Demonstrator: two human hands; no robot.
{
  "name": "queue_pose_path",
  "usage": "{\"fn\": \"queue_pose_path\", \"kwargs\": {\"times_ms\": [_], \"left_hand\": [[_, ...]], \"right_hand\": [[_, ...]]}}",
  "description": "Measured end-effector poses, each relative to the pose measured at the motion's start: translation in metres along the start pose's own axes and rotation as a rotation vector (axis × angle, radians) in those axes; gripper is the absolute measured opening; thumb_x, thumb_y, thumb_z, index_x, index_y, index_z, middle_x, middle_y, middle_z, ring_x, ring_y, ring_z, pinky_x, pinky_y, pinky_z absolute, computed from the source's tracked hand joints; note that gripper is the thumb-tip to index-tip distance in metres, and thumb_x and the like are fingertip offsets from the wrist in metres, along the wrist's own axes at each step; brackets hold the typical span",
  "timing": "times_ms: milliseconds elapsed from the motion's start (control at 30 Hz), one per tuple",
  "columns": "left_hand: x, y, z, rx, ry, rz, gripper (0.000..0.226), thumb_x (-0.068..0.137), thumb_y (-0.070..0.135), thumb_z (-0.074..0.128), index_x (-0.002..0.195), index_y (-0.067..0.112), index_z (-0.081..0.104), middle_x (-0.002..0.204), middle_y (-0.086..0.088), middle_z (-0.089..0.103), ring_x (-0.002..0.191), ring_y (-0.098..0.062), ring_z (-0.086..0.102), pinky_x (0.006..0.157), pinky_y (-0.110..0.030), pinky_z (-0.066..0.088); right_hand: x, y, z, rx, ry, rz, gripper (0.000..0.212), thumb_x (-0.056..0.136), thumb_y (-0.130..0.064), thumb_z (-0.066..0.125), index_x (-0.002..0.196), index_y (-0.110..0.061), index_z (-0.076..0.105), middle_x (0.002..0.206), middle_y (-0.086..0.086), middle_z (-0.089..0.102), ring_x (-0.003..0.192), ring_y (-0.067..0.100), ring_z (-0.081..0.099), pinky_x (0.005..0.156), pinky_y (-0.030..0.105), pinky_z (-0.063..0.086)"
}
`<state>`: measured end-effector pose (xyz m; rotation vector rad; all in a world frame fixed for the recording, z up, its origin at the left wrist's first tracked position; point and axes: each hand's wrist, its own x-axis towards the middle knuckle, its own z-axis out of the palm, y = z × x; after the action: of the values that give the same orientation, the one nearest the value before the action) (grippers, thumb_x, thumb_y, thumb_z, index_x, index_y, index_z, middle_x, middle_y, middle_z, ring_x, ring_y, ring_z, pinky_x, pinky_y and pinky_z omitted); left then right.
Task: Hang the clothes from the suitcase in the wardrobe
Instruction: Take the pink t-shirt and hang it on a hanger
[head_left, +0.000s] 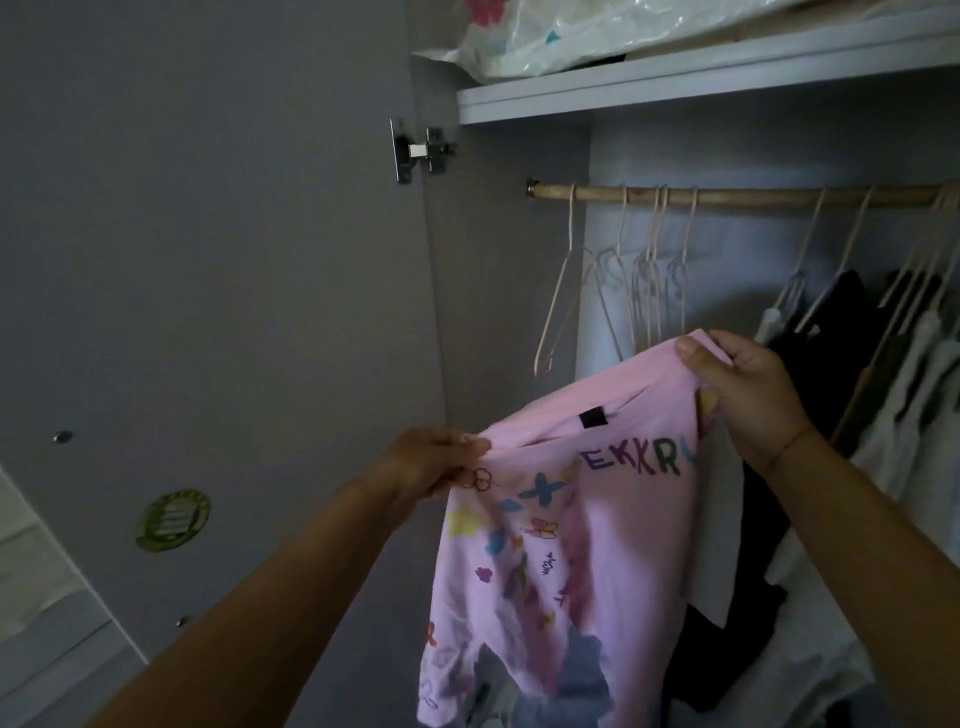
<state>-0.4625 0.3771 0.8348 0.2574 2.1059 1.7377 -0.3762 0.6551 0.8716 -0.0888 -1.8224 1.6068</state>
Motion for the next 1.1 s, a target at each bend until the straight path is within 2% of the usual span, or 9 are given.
{"fn": "queue_pose_path", "kwargs": {"times_ms": [100,200,400,533,600,733,867,1000,1100], "left_hand": [[-0.002,-0.002,0.003,-0.087,0.082,0.078,0.006,0.082,0.021,0.072,0.081,0.015,0.070,0.058,0.003,0.058,0.047,-0.005,0.046,0.045,-0.013,0.033],[-0.003,-0.003,0.003,-0.110,0.133,0.177,0.016,0.081,0.017,0.072,0.068,0.018,0.063,0.057,0.009,0.061,0.050,-0.002,0.052,0.051,-0.014,0.038],[-0.014,-0.010,-0.001,-0.143,-0.117,0.213,0.027,0.080,0.028,0.073,0.070,0.018,0.050,0.060,0.003,0.060,0.055,-0.010,0.056,0.052,-0.020,0.045],[-0.016,-0.013,-0.001,-0.213,-0.183,0.228,0.024,0.078,0.033,0.067,0.078,0.017,0.048,0.067,0.001,0.055,0.061,-0.012,0.053,0.056,-0.021,0.046],[-0.017,-0.008,0.000,-0.227,-0.126,0.226,0.028,0.079,0.037,0.071,0.079,0.015,0.053,0.070,-0.004,0.055,0.063,-0.015,0.052,0.059,-0.024,0.045],[-0.016,0.003,0.005,0.046,0.073,0.186,0.020,0.086,0.031,0.066,0.073,0.016,0.065,0.065,-0.002,0.067,0.059,-0.016,0.061,0.056,-0.022,0.051],[-0.007,0.000,-0.007,0.276,0.225,0.293,0.019,0.085,0.022,0.068,0.067,0.015,0.068,0.059,0.002,0.063,0.053,-0.007,0.054,0.050,-0.015,0.043],[0.003,0.001,-0.008,0.209,0.406,0.294,0.035,0.083,0.023,0.071,0.053,0.012,0.059,0.040,0.012,0.049,0.042,0.001,0.042,0.045,-0.012,0.034],[0.008,0.014,0.005,0.020,0.352,0.261,0.042,0.088,0.033,0.064,0.060,0.002,0.060,0.051,0.003,0.054,0.052,-0.010,0.048,0.052,-0.018,0.038]], "right_hand": [[0.001,0.005,-0.003,0.017,0.009,0.020,0.015,0.092,-0.017,0.057,0.079,-0.013,0.063,0.054,-0.007,0.055,0.044,0.008,0.045,0.040,0.014,0.034],[0.000,0.007,-0.005,0.033,0.023,0.033,0.014,0.092,-0.018,0.056,0.080,-0.014,0.063,0.049,-0.008,0.054,0.038,0.004,0.043,0.036,0.013,0.033],[-0.003,0.013,-0.009,0.069,0.031,0.051,0.016,0.090,-0.022,0.059,0.077,-0.017,0.066,0.054,-0.009,0.055,0.044,0.005,0.046,0.041,0.014,0.035],[-0.005,0.017,-0.010,0.105,0.000,0.049,0.041,0.059,-0.057,0.072,0.076,-0.020,0.069,0.061,-0.006,0.057,0.050,0.007,0.048,0.046,0.016,0.038],[-0.008,0.018,-0.009,0.089,-0.029,0.035,0.048,0.056,-0.062,0.071,0.078,-0.020,0.070,0.067,0.004,0.054,0.055,0.013,0.047,0.047,0.017,0.036],[-0.013,0.019,-0.008,0.054,-0.063,0.048,0.020,0.089,-0.022,0.060,0.073,-0.013,0.066,0.055,-0.003,0.052,0.045,0.009,0.043,0.043,0.016,0.032],[-0.016,0.021,-0.010,0.067,-0.078,0.069,0.020,0.091,-0.013,0.057,0.071,-0.009,0.057,0.045,-0.004,0.043,0.035,0.006,0.036,0.037,0.013,0.030],[-0.021,0.024,-0.008,0.102,-0.125,0.137,0.018,0.091,-0.011,0.056,0.077,0.000,0.055,0.047,0.002,0.039,0.032,0.008,0.032,0.035,0.014,0.028],[-0.020,0.021,-0.008,-0.018,-0.177,0.134,0.027,0.090,-0.014,0.055,0.071,0.006,0.053,0.048,0.000,0.049,0.038,0.005,0.043,0.037,0.016,0.037]]}}
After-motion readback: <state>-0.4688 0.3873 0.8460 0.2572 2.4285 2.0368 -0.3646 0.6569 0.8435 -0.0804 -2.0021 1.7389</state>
